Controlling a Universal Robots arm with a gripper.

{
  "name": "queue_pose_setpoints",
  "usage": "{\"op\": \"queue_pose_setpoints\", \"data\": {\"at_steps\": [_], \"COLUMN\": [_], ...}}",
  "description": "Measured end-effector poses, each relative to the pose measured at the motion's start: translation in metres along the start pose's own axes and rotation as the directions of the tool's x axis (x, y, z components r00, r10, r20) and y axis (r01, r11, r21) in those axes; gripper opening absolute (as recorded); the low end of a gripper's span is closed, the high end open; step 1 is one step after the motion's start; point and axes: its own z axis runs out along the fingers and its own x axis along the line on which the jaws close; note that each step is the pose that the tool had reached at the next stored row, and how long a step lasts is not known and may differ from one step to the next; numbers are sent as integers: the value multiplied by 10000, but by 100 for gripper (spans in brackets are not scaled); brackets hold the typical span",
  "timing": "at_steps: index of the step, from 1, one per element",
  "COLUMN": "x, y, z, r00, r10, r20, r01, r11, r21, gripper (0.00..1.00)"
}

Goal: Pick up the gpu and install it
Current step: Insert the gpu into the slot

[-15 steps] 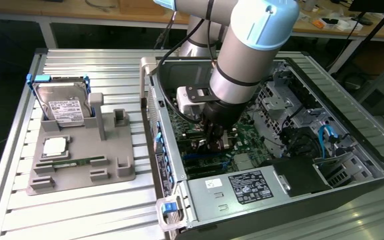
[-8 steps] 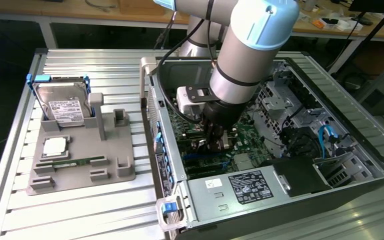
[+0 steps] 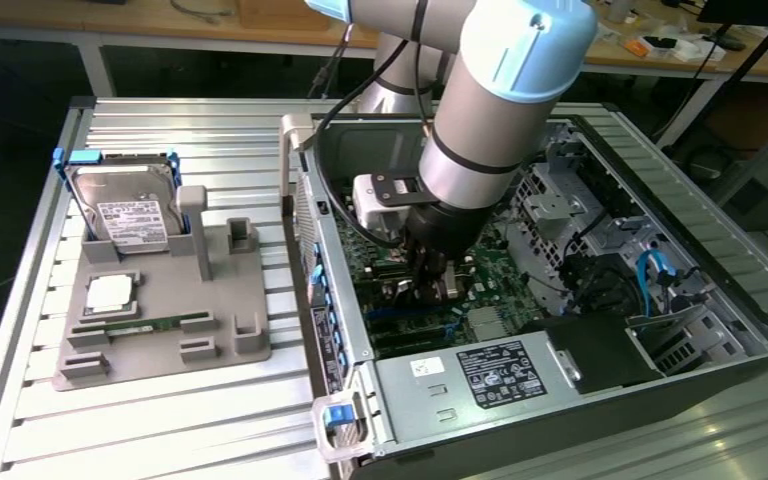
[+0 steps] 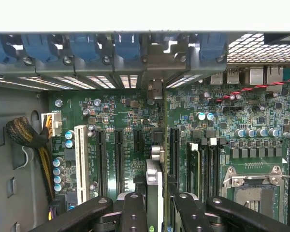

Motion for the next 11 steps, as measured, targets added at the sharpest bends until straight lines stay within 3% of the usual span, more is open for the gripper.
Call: {"op": "queue_pose_setpoints", "data": {"at_steps": [11], "x": [0], "y": [-1], "z": [3], "r00": [10000], "r10": [0], "r20": [5], "r01": [0], "r11": [10000], "r21": [-20], "gripper": [27]}}
